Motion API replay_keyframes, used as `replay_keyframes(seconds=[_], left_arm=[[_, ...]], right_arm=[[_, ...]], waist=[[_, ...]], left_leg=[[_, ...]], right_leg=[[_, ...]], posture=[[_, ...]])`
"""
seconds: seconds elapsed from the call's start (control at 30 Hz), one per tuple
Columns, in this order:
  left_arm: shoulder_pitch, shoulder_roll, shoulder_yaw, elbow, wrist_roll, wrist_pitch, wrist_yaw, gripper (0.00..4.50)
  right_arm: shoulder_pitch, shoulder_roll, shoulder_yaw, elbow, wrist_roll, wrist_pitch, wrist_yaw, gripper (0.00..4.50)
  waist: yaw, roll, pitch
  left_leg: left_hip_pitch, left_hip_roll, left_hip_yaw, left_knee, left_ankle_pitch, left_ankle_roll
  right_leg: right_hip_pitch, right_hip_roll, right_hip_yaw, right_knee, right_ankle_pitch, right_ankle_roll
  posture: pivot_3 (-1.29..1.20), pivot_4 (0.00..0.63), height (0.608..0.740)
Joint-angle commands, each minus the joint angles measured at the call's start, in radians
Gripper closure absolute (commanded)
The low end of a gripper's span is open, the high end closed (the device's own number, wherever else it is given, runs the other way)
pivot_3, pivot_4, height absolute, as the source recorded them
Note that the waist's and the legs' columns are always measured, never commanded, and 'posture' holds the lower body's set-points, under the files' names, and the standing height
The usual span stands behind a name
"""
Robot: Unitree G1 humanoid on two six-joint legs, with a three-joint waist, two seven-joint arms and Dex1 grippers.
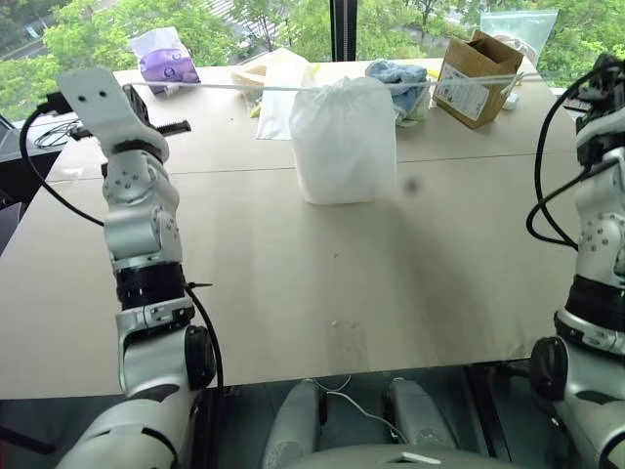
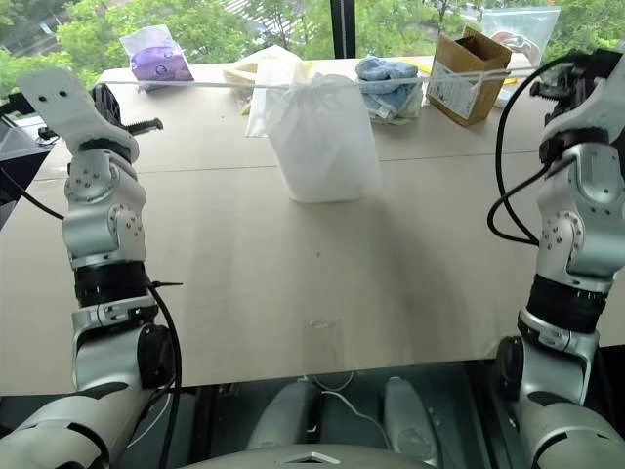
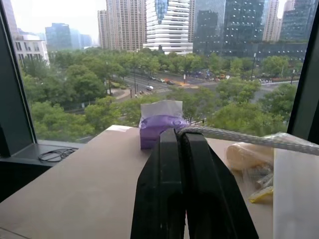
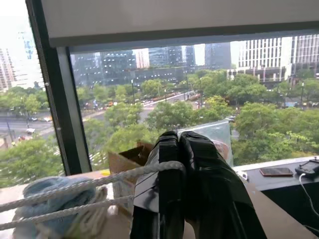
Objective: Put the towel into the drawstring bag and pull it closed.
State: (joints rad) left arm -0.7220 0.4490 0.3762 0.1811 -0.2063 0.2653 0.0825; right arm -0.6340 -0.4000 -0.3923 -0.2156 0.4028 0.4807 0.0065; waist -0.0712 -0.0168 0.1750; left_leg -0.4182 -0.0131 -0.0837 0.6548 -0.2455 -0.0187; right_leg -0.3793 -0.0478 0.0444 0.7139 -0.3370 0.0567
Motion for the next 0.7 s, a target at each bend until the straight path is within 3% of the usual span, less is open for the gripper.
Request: replay_keyframes(seconds=[0.03,0.17,0.37,0.4,0.5,0.53,0.67,0.7], left_arm=[[0.080,-0.015,-0.013,-0.141,-0.145,0.106,-0.168,4.46],[0.224,-0.046,-0.140,-0.261,-0.238,0.245,-0.342,4.46],[0.358,-0.008,-0.296,-0.401,-0.300,0.355,-0.548,4.46],[0.382,0.005,-0.310,-0.422,-0.306,0.365,-0.577,4.50],[0.470,0.053,-0.334,-0.474,-0.322,0.371,-0.665,4.50],[0.495,0.066,-0.331,-0.476,-0.326,0.373,-0.681,4.50],[0.589,0.118,-0.322,-0.473,-0.329,0.378,-0.753,4.50],[0.614,0.131,-0.321,-0.471,-0.322,0.373,-0.768,4.50]], right_arm=[[0.111,-0.040,0.033,-0.104,0.103,0.124,0.129,4.50],[0.222,-0.068,0.153,-0.134,0.114,0.213,0.225,4.50],[0.239,-0.064,0.257,-0.165,0.151,0.247,0.341,4.50],[0.256,-0.070,0.266,-0.178,0.173,0.263,0.369,3.84],[0.353,-0.132,0.305,-0.232,0.206,0.326,0.454,2.66],[0.390,-0.153,0.312,-0.249,0.218,0.346,0.478,1.99],[0.533,-0.247,0.341,-0.303,0.250,0.390,0.578,0.17],[0.563,-0.266,0.343,-0.308,0.248,0.396,0.590,0.04]], waist=[[0.003,0.000,-0.001],[0.005,0.000,-0.001],[0.001,0.000,-0.001],[0.002,0.000,-0.001],[0.005,0.000,-0.001],[0.008,0.000,-0.001],[0.025,0.000,-0.001],[0.027,0.000,-0.001]], left_leg=[[0.000,0.000,0.000,0.000,0.000,0.000],[0.002,0.000,-0.001,0.001,0.000,0.000],[0.002,0.000,-0.001,0.002,0.000,0.000],[0.002,0.001,-0.001,0.002,0.000,0.000],[0.002,0.001,-0.002,0.002,0.000,0.001],[0.002,0.001,-0.002,0.001,0.000,0.001],[0.002,0.001,-0.002,0.001,-0.002,0.004],[0.003,0.001,-0.002,0.001,-0.003,0.005]], right_leg=[[0.001,0.000,0.000,0.000,0.000,0.000],[0.004,0.000,0.000,-0.001,0.000,0.000],[0.004,0.001,0.000,0.000,0.000,0.000],[0.004,0.001,0.000,0.000,0.000,0.000],[0.004,0.001,0.000,-0.001,0.000,0.000],[0.005,0.001,0.000,-0.002,0.000,0.000],[0.005,0.001,-0.001,-0.002,0.000,0.000],[0.005,0.001,-0.001,-0.002,0.000,0.000]], posture=[[0.00,0.150,0.740],[0.00,0.150,0.740],[0.00,0.150,0.740],[0.00,0.150,0.740],[0.00,0.150,0.740],[0.00,0.150,0.740],[0.00,0.150,0.740],[0.00,0.150,0.740]])
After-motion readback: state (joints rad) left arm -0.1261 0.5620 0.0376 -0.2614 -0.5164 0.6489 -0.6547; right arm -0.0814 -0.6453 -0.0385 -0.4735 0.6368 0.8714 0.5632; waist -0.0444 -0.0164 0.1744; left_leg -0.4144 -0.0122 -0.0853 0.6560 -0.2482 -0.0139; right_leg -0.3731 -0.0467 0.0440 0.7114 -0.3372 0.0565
